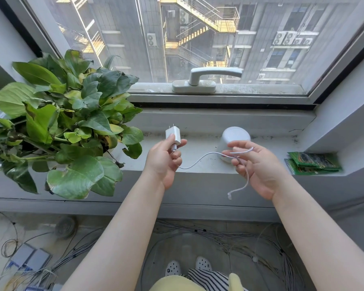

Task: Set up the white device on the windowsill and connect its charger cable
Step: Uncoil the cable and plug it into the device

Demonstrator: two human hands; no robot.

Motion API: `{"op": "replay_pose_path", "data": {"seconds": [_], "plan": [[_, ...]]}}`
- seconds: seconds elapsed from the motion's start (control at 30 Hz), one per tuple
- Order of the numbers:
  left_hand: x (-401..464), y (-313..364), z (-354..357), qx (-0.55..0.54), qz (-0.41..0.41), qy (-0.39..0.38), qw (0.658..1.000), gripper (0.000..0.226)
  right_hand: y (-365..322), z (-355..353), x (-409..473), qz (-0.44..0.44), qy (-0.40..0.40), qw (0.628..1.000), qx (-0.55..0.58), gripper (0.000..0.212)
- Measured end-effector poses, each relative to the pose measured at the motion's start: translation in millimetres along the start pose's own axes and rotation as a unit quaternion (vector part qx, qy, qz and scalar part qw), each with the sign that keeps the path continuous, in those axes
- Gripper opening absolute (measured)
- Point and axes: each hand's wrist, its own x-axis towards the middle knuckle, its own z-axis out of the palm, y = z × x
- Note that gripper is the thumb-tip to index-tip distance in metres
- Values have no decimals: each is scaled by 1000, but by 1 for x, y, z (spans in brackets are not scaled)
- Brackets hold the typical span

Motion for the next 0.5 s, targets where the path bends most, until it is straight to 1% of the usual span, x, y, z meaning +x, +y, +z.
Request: {"op": "replay_pose_path", "data": {"seconds": [0.07,0.1,0.17,0.2,0.27,0.3,0.33,0.37,0.43,0.47,0.5], "plan": [[-5,-2,7,20,7,-18,1000,15,-4,6,0,8,-25,999,-23,19],[-7,-4,9,27,13,-25,999,15,-5,9,-1,0,-36,998,-49,18],[-10,-4,13,39,26,-26,999,14,-8,15,-5,-28,-55,987,-147,12],[-10,-4,13,43,34,-23,998,13,-11,18,-9,-44,-55,972,-223,10],[-9,-3,12,46,49,-12,998,13,-15,23,-14,-79,-46,919,-384,7],[-8,-4,11,46,55,-5,997,13,-17,25,-16,-91,-43,894,-437,6],[-7,-4,9,46,59,1,997,13,-20,28,-18,-97,-40,877,-468,7],[-6,-5,7,46,60,8,997,13,-21,31,-18,-99,-37,870,-481,13],[-5,-8,3,45,57,18,997,14,-25,39,-19,-89,-13,863,-497,32],[-4,-10,2,42,54,21,997,14,-28,42,-19,-87,15,847,-525,40],[-4,-12,1,38,52,23,998,15,-31,44,-18,-96,48,811,-575,44]]}}
